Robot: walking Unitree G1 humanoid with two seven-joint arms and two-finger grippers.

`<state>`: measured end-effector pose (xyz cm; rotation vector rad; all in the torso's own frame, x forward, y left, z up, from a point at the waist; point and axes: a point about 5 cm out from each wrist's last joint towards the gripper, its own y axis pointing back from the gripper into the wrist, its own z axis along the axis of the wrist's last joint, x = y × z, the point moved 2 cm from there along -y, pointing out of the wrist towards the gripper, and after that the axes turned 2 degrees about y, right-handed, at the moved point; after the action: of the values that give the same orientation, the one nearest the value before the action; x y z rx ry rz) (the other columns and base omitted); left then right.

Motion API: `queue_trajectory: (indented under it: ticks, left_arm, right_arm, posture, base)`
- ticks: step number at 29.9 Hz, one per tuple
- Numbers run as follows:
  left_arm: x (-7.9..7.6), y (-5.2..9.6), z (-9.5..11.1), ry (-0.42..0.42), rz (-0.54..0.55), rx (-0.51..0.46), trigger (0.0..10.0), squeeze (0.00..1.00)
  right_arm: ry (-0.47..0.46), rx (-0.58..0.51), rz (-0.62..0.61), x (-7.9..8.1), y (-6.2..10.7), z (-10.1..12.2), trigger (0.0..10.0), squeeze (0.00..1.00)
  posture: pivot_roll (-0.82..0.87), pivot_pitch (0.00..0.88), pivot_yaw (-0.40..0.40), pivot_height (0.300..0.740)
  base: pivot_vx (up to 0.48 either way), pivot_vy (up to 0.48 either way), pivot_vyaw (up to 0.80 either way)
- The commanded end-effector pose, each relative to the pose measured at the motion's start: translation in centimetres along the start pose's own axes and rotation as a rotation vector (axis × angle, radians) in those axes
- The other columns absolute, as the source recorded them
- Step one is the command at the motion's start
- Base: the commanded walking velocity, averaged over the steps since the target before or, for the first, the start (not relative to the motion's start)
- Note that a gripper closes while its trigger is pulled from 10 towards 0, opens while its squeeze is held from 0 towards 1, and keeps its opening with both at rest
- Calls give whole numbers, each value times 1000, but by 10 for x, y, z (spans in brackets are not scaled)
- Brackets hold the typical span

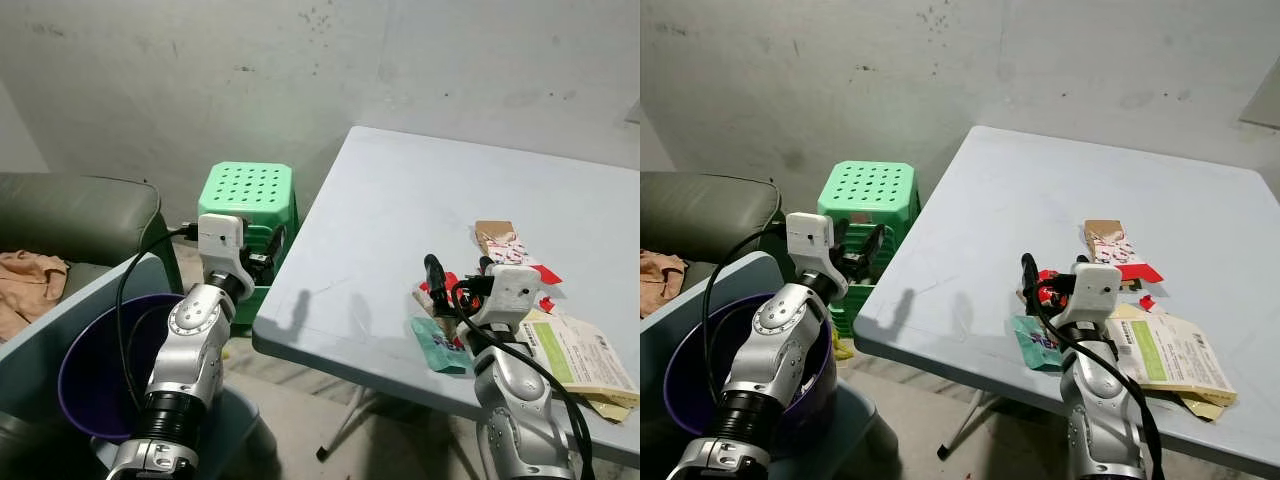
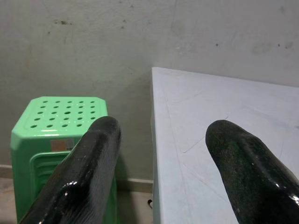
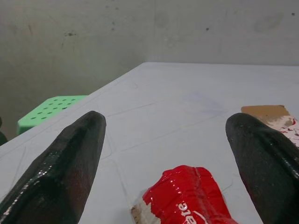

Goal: Picking trash to rubbish bin

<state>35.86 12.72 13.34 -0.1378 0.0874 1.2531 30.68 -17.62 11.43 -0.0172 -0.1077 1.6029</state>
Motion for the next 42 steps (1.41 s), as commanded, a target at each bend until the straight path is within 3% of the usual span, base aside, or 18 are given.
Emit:
queue_trajectory:
  ticks: [1,17,20,23,33,41,42]
  left_arm:
    - [-3,-1,7,-25,-24,-15,10000,0]
    - [-7,-1,8,9,-23,-24,10000,0]
    - [-6,-1,9,67,4,-42,10000,0]
    - [-4,-4,6,16,52,-4,10000,0]
    - [-17,1,-2,-6,-21,33,10000,0]
    - [-37,10,-7,-41,-147,47,10000,0]
    - [-47,17,-11,-60,-215,60,10000,0]
  right_arm:
    - [7,-29,-6,0,1,6,10000,0]
    - [10,-29,-13,-5,2,8,10000,0]
    - [12,-27,-12,-6,2,8,10000,0]
    - [10,-18,-6,-6,3,7,10000,0]
    - [18,57,35,-6,3,3,10000,0]
    - [34,105,148,1,3,2,10000,0]
    - [38,110,188,5,2,3,10000,0]
  posture:
    - [-56,0,4,740]
    - [-62,0,-12,740]
    - [-65,0,-14,740]
    - [-67,0,-16,740]
    - [-69,0,-21,740]
    - [-64,0,-25,740]
    - [-60,0,-29,740]
  base:
    - [0,0,0]
    - [0,-346,0]
    - [0,0,0]
    - [0,0,0]
    - [0,0,0]
    - [0,0,0]
    - [0,0,0]
